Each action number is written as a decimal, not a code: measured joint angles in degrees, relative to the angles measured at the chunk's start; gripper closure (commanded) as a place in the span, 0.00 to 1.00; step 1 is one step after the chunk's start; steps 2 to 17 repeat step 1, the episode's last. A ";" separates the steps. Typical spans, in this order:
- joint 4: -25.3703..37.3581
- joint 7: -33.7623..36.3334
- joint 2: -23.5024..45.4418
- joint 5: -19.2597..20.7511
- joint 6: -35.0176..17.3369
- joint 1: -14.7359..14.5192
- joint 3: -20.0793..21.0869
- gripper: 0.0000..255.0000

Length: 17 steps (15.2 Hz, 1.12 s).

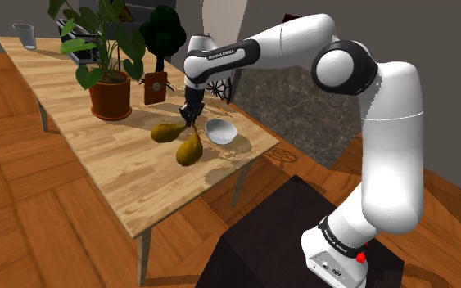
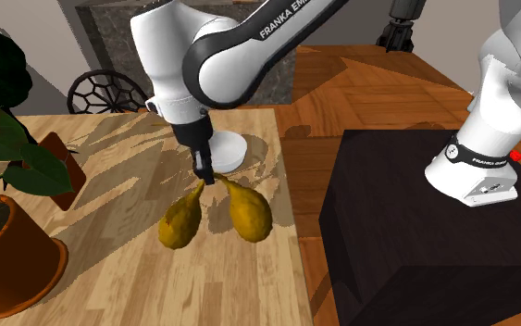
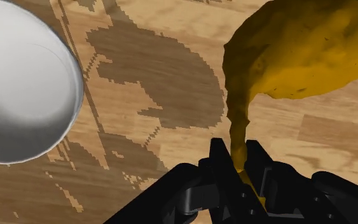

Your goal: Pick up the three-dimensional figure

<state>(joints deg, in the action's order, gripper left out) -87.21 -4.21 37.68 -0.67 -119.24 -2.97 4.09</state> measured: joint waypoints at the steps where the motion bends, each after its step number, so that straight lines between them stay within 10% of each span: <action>1: 0.28 0.00 -0.16 0.00 0.44 0.02 0.00 1.00; 17: 0.28 0.00 -0.16 0.00 0.44 0.02 0.00 1.00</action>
